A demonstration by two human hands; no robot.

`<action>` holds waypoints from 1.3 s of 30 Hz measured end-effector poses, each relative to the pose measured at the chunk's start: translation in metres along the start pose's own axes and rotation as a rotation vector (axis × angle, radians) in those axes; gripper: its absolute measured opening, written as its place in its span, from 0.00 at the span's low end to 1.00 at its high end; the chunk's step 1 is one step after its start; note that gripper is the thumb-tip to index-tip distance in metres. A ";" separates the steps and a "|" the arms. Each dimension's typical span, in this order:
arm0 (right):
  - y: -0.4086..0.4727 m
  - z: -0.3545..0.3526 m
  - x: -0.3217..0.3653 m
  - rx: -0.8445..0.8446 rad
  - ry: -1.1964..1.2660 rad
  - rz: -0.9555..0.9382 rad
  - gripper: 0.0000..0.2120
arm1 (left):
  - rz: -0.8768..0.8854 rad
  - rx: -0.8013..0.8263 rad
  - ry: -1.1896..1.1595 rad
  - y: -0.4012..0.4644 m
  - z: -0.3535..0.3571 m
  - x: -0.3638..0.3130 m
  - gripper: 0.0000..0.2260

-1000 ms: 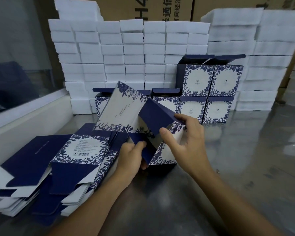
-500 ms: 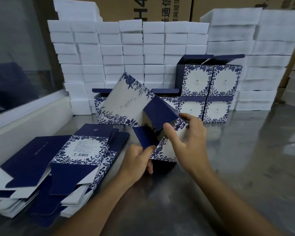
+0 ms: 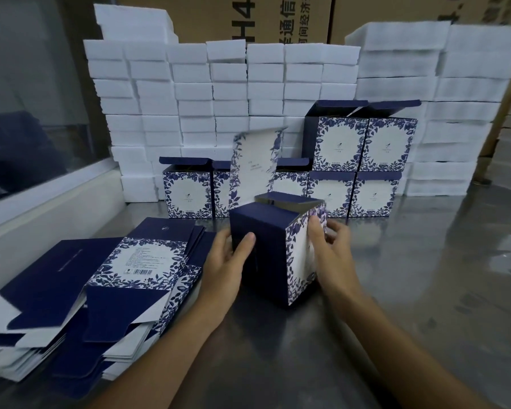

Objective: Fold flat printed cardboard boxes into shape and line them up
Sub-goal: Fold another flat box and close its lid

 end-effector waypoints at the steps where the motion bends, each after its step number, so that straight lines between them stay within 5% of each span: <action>1: 0.001 -0.001 0.000 -0.030 0.041 -0.034 0.30 | 0.002 -0.017 -0.018 0.000 -0.001 -0.001 0.11; 5: 0.006 -0.003 0.001 -0.048 0.047 -0.061 0.12 | -0.091 -0.105 -0.083 0.002 -0.008 0.002 0.15; 10: -0.004 0.007 0.004 0.168 0.183 0.082 0.27 | -0.065 -0.134 -0.002 0.004 -0.008 0.005 0.07; 13: -0.009 0.008 0.010 0.245 0.241 0.062 0.27 | -0.078 -0.100 -0.075 0.004 -0.006 0.003 0.26; 16: -0.010 0.008 0.012 0.173 0.177 0.002 0.23 | -0.037 -0.053 -0.089 0.003 -0.004 0.001 0.29; 20: -0.003 -0.001 0.012 -0.016 0.078 -0.096 0.06 | 0.042 -0.111 -0.070 0.002 -0.008 0.005 0.33; 24: 0.000 -0.001 0.010 -0.010 0.015 -0.129 0.04 | 0.147 -0.109 0.074 0.000 -0.006 0.001 0.36; 30: -0.004 0.009 0.002 0.289 0.101 0.051 0.34 | 0.336 -0.139 0.353 -0.007 -0.003 -0.007 0.28; 36: 0.000 0.011 -0.003 0.243 0.049 0.146 0.37 | 0.519 -0.187 0.479 -0.010 -0.004 -0.019 0.19; 39: -0.001 0.009 0.002 0.172 0.062 0.095 0.37 | 0.574 -0.138 0.574 -0.013 0.001 -0.021 0.23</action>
Point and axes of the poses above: each hand's wrist, its own y-axis towards the middle knuckle, its own z-axis out of the palm, x = y × z, the point moved 3 cm from there along y, towards the middle knuckle, and after that the axes turned 3 degrees about -x, right-handed, at the moved point
